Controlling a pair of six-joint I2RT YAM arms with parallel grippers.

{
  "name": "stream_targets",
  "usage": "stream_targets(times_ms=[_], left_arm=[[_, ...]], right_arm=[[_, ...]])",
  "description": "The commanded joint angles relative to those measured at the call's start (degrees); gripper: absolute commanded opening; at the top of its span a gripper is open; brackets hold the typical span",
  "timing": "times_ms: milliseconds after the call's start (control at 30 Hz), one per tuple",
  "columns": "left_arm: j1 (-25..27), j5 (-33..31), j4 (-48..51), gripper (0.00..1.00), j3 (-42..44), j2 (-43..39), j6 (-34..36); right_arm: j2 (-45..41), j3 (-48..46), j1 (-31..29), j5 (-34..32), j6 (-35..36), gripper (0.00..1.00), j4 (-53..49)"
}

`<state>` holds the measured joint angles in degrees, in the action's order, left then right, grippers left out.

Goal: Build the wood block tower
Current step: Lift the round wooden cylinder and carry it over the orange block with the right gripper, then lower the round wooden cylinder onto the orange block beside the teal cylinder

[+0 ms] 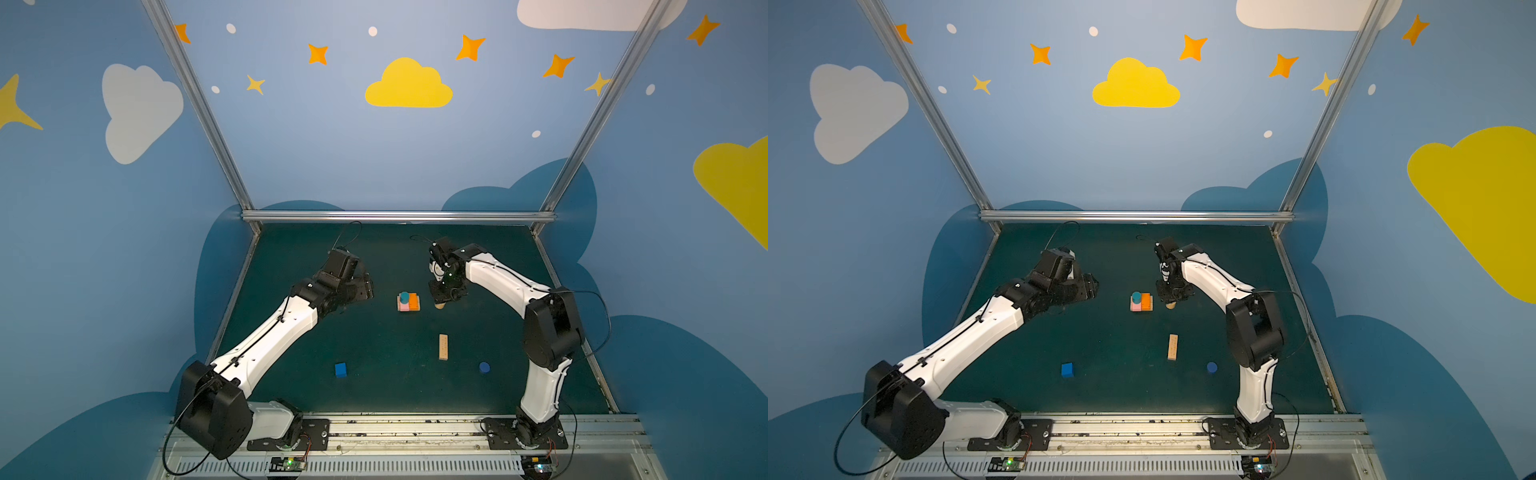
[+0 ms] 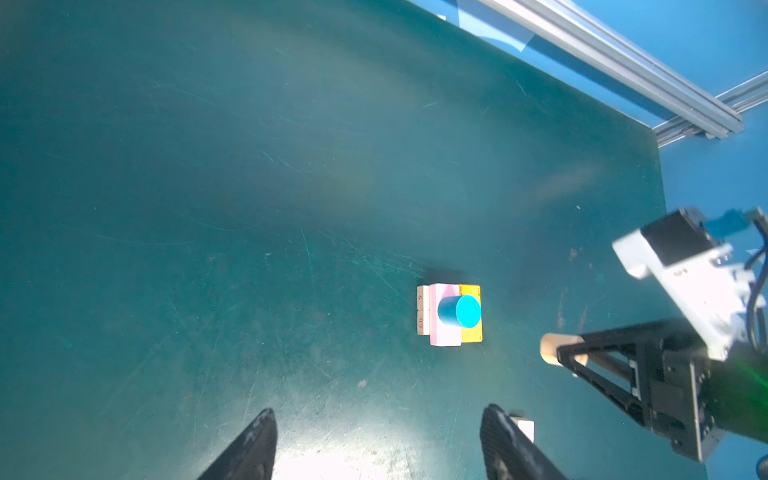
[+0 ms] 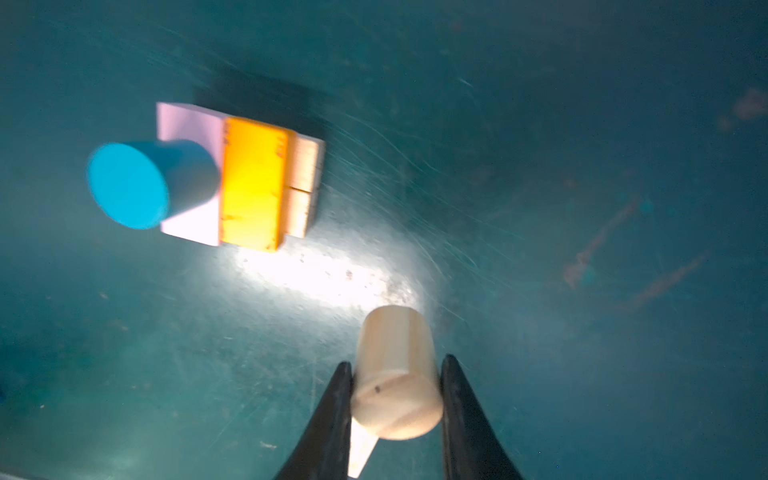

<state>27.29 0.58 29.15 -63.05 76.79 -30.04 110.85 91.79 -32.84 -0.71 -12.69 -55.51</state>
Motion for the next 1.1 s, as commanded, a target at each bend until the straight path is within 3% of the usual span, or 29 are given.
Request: stream_targets(times_ms=[0, 433, 1067], left_arm=[[-0.5, 0.4, -0.4, 0.77, 0.4, -0.1, 0.8], [-0.6, 1.1, -0.6, 0.76, 1.1, -0.2, 0.7], [-0.9, 1.1, -0.4, 0.77, 1.0, -0.2, 0.8]], right_arm=[[2.5, 4.2, -1.2, 1.1, 1.5, 0.22, -3.4], [10.4, 15.4, -3.5, 2.1, 2.6, 0.22, -6.1], [15.4, 21.3, -4.3, 3.7, 2.8, 0.24, -7.1]])
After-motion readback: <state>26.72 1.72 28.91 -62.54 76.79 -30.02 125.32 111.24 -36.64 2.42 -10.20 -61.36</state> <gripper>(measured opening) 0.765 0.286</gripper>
